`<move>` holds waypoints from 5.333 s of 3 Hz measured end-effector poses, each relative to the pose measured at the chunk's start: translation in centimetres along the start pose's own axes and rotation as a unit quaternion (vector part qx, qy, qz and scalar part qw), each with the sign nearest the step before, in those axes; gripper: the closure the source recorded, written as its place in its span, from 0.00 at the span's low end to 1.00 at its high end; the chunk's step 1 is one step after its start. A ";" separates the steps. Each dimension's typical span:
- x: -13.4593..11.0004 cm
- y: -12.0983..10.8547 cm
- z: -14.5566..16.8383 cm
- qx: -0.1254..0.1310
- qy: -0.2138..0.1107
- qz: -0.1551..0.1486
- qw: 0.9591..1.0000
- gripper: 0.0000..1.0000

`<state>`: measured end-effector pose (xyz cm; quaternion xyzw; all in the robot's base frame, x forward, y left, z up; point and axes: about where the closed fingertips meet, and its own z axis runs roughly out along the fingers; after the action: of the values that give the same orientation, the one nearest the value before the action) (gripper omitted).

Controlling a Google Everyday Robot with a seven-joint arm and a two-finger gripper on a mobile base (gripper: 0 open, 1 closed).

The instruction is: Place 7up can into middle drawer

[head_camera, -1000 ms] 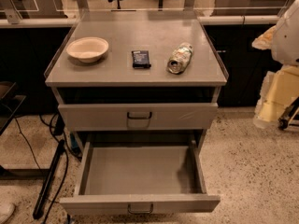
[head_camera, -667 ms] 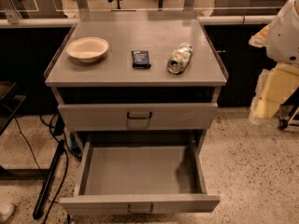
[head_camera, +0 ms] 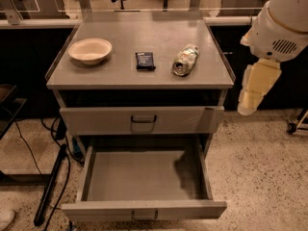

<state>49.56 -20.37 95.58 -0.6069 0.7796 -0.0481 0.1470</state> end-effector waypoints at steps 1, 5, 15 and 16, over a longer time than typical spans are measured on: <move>-0.7 -0.8 1.2 -0.006 0.003 0.022 1.000 0.00; -6.2 -7.3 5.1 -0.015 -0.011 0.043 0.999 0.00; -12.8 -17.4 14.8 -0.051 -0.020 0.020 0.998 0.00; -12.3 -18.3 15.1 -0.047 -0.017 0.023 0.998 0.00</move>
Offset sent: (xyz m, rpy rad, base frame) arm 0.0583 0.0205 -0.0345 -0.0117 0.0757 -0.1510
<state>73.66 -11.68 87.93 -0.5956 0.7922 0.0022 0.1330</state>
